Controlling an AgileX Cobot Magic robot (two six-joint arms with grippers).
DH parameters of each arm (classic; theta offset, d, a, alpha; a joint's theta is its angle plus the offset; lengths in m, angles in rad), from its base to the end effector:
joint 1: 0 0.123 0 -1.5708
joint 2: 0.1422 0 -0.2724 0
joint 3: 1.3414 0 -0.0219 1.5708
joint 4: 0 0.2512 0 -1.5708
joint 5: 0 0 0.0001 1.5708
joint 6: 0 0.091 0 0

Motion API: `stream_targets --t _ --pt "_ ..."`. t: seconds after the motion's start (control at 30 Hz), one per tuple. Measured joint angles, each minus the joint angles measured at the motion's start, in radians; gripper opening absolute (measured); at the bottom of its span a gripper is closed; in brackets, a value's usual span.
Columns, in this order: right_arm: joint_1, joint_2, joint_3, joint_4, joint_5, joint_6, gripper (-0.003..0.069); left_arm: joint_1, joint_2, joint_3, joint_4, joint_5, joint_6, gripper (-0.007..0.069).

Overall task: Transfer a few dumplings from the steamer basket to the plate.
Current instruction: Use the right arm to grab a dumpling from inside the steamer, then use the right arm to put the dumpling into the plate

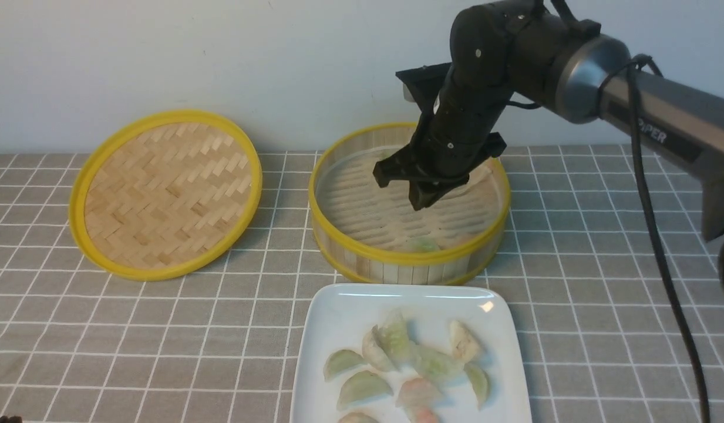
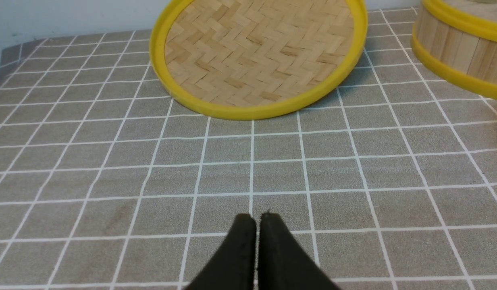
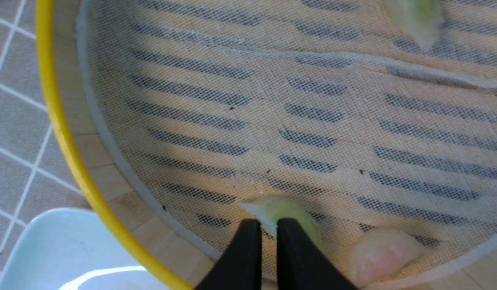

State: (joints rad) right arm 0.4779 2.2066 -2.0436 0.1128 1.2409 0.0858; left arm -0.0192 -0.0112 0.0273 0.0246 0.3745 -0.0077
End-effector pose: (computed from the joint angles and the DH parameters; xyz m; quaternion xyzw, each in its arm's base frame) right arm 0.4095 0.2230 0.2323 -0.1818 0.9736 0.0882 0.1062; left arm 0.0658 -0.0004 0.1710 0.0112 0.8057 0.0024 0.5922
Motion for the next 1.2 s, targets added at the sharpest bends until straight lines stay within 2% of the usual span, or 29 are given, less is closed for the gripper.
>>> stream_targets --t 0.17,0.33,0.5,0.67,0.73,0.8,0.87,0.9,1.1,1.2 --pt "0.0 0.018 0.03 0.0 0.0 -0.021 0.0323 0.0 0.0 0.0 0.0 0.0 0.0 -0.0004" --pt "0.0 0.026 0.102 -0.01 -0.01 -0.019 0.0472 0.0 0.0 0.0 0.0 0.0 0.0 -0.0004" --pt "0.0 0.049 0.105 0.001 -0.032 -0.018 0.0503 0.0 0.0 0.0 0.0 0.0 0.0 -0.0004" --pt "0.0 0.077 0.105 -0.008 -0.044 -0.018 0.0499 0.0 0.0 0.0 0.0 0.0 0.0 -0.0004" --pt "0.0 0.086 0.105 -0.013 -0.045 -0.018 0.0456 0.0 0.0 0.0 0.0 0.0 -0.001 -0.0004" --pt "0.0 0.087 0.104 -0.017 -0.037 -0.018 0.0361 0.0 0.0 0.0 0.0 0.0 -0.001 -0.0004" --pt "0.0 0.089 0.091 -0.026 -0.021 -0.021 0.0219 0.0 0.0 0.0 0.0 0.0 -0.001 -0.0004" --pt "0.0 0.091 0.075 -0.026 -0.012 -0.021 0.0176 0.0 0.0 0.0 0.0 0.0 -0.001 -0.0004" --pt "0.0 0.066 -0.011 -0.027 -0.008 -0.021 0.0193 0.0 0.0 0.0 0.0 0.0 -0.001 -0.0004" --pt "0.0 -0.028 -0.004 -0.019 -0.006 -0.021 0.0193 0.0 0.0 0.0 0.0 0.0 -0.001 -0.0004"
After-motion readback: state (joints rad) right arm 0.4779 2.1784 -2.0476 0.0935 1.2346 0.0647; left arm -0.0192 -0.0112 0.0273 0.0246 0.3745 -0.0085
